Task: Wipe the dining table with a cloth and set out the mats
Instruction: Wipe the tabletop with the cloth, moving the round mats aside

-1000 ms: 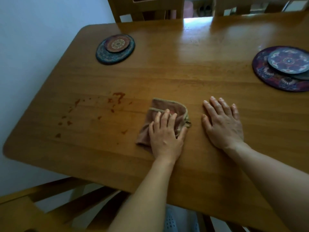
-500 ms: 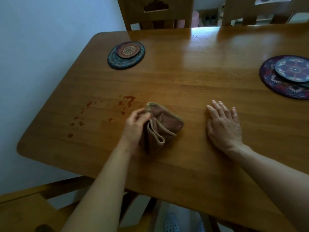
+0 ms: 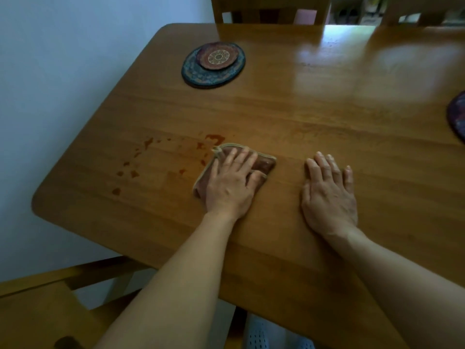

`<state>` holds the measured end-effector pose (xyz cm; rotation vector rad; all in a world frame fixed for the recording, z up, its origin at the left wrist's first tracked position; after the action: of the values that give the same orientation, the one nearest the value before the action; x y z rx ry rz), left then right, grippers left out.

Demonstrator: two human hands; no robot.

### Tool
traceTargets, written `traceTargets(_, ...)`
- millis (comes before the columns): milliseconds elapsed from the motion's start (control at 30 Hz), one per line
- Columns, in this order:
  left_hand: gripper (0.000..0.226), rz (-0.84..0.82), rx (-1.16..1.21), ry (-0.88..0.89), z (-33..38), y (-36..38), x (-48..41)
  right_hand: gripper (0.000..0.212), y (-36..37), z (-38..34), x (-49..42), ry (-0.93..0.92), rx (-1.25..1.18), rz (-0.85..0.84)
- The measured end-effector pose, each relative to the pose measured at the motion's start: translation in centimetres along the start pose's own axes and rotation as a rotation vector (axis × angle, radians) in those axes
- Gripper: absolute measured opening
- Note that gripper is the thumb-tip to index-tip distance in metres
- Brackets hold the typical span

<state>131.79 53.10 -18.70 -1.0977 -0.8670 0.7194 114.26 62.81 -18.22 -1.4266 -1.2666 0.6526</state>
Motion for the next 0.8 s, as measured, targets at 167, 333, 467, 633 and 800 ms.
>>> traceTargets(167, 0.052, 0.069, 0.053, -0.255, -7.6, -0.7, 3.4, 0.052, -0.2, 0.0, 0.1, 0.005, 0.010, -0.004)
traceTargets(333, 0.055, 0.055, 0.098, -0.543, -11.3, -0.4, 8.8, 0.053, -0.2, -0.3, 0.3, -0.002, 0.018, 0.001)
traceTargets(467, 0.055, 0.073, 0.097, -0.517, -5.9, 0.5, 9.5, 0.054, -0.1, -0.5, 0.2, 0.000, 0.044, -0.009)
traceTargets(633, 0.056, 0.032, 0.008, -0.164, 4.5, 2.6, 9.2, 0.055, 0.0, -0.6, 0.2, 0.001, 0.059, -0.019)
traceTargets(800, 0.055, 0.020, -0.006, 0.004, 5.1, 2.4, 7.3, 0.061, 0.4, -0.4, 0.2, 0.010, 0.068, 0.003)
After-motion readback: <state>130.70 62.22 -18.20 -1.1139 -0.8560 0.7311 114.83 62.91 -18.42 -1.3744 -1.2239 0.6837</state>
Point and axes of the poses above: each hand's wrist, its own x-axis away from the middle knuckle, its own y-axis out of the palm, z = x × y, the point moved 6 cm from there along -x, towards the middle knuckle, and after that the axes turned 11 degrees about -z, right-handed, at the moved point
